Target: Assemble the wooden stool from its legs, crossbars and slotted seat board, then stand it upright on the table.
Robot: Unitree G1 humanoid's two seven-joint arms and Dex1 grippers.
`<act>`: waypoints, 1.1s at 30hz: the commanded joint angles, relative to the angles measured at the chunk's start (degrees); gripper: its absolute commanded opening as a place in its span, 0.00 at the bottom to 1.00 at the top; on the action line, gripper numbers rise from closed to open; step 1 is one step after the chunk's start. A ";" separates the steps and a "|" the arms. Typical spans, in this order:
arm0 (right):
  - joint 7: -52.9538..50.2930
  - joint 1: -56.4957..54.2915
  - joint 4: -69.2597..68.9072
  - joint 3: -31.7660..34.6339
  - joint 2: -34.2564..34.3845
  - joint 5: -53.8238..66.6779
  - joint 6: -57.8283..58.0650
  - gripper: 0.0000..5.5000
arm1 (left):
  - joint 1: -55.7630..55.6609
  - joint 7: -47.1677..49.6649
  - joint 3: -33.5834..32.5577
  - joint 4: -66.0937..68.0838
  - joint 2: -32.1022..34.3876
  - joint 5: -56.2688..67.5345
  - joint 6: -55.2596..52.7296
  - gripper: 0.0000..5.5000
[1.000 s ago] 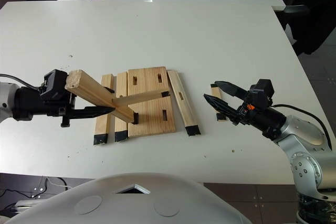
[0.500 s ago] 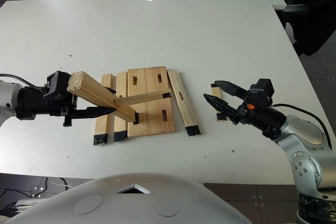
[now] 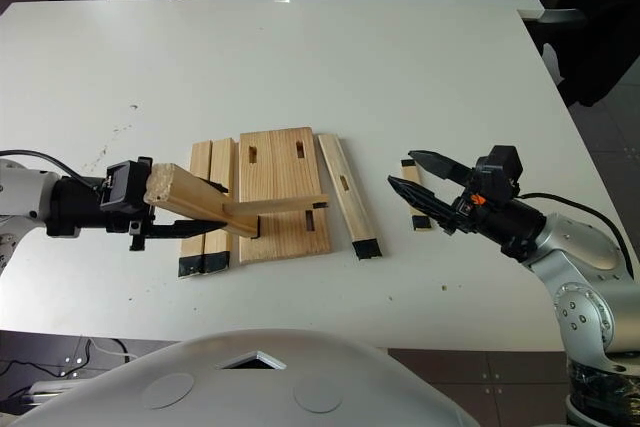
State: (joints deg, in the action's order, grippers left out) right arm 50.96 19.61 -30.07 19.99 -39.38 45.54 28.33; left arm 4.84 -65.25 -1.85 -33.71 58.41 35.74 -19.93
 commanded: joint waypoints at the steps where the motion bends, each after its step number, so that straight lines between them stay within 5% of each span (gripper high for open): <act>1: 0.28 -0.43 0.20 -0.79 -1.11 -1.27 0.28 0.54 | 3.46 0.32 4.47 1.79 1.22 -6.24 -1.52 0.37; 13: 2.02 -3.95 2.56 -2.87 -3.20 -2.07 1.06 0.54 | 1.57 1.64 11.99 7.15 -1.21 -9.86 1.75 0.37; 28: 4.34 -10.05 7.32 -4.91 -4.68 -2.99 1.01 0.54 | -13.46 -1.45 15.32 17.72 -3.34 -11.19 3.48 0.37; 33: 4.54 -9.44 6.68 -4.40 -4.36 -3.21 1.06 0.54 | -14.44 -0.31 14.51 19.96 -4.84 -13.46 3.40 0.55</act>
State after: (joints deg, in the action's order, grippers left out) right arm 55.46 10.03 -22.52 15.41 -43.31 42.59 29.18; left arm -8.93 -66.42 13.60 -14.27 54.17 23.49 -16.24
